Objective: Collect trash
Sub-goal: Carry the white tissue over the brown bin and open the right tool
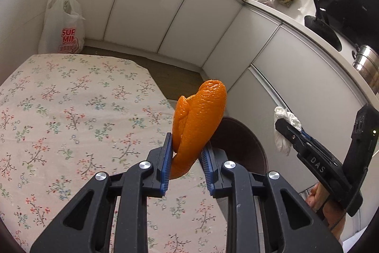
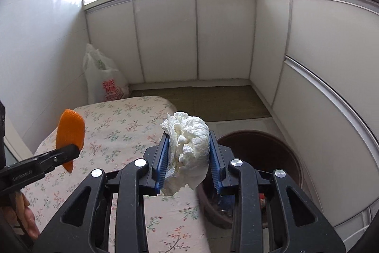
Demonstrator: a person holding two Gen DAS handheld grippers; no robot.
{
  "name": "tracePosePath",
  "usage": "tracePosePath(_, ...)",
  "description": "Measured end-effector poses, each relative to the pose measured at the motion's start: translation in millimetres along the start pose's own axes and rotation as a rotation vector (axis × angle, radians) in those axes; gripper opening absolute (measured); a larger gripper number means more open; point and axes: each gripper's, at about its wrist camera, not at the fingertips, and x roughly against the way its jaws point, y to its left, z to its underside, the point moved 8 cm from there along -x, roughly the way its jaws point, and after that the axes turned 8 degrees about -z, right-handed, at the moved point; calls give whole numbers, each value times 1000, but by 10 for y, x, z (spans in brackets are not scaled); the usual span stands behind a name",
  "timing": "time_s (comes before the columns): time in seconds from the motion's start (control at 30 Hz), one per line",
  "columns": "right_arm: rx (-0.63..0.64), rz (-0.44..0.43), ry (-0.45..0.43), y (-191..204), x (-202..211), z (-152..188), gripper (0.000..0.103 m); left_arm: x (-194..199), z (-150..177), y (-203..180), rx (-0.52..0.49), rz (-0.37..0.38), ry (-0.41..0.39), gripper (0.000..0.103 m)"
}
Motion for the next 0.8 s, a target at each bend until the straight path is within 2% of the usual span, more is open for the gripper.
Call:
tracePosePath(0.17,-88,117,-37,-592,-32,-60,30,-162,6,-346,-24,40,13,25)
tracePosePath(0.3,-134,188,-36,-916,-100,-6,31,-307,35,-524,-29,58,33,25)
tracePosePath(0.63,-245,278,-8,-1343,-351,139,33,-554,126,-779,-40,78,72,25)
tracePosePath(0.8,-285,310,-17,-1452,-343,178,66,-657,151,-864,-44,80,83,25)
